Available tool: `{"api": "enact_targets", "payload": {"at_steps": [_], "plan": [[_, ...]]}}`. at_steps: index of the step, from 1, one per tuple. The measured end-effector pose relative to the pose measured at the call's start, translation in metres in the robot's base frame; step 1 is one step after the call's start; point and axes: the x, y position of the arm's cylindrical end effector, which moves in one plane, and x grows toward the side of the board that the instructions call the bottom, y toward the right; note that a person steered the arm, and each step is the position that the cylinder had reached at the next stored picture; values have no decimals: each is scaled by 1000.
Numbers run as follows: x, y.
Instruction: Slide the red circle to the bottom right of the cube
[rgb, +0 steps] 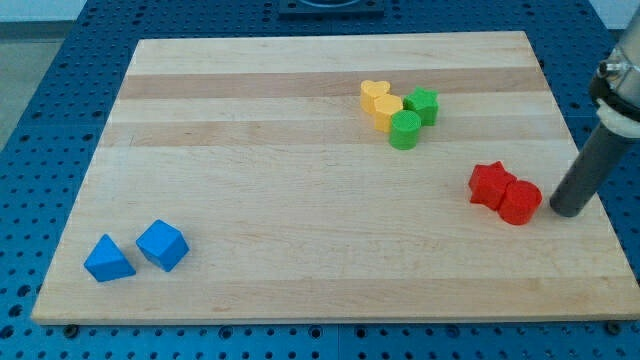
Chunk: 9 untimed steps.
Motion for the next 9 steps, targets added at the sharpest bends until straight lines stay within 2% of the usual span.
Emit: {"api": "enact_targets", "payload": {"at_steps": [3,7,9], "plan": [[-1,-64],[-5,-200],[-26,-260]]}}
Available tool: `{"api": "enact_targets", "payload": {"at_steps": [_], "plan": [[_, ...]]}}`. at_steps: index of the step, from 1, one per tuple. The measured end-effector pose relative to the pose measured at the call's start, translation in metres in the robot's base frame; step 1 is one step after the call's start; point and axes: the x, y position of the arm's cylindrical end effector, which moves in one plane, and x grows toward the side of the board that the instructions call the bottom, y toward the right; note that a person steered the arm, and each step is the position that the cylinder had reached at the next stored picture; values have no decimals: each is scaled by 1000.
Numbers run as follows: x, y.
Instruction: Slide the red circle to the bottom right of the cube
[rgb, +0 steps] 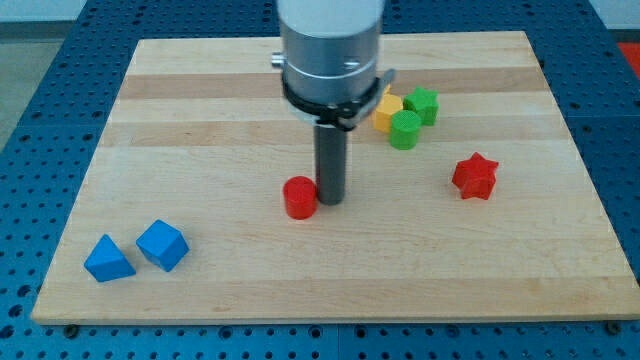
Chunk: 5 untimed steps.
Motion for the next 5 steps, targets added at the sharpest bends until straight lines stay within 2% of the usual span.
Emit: {"api": "enact_targets", "payload": {"at_steps": [3,5], "plan": [[0,-75],[13,-97]]}}
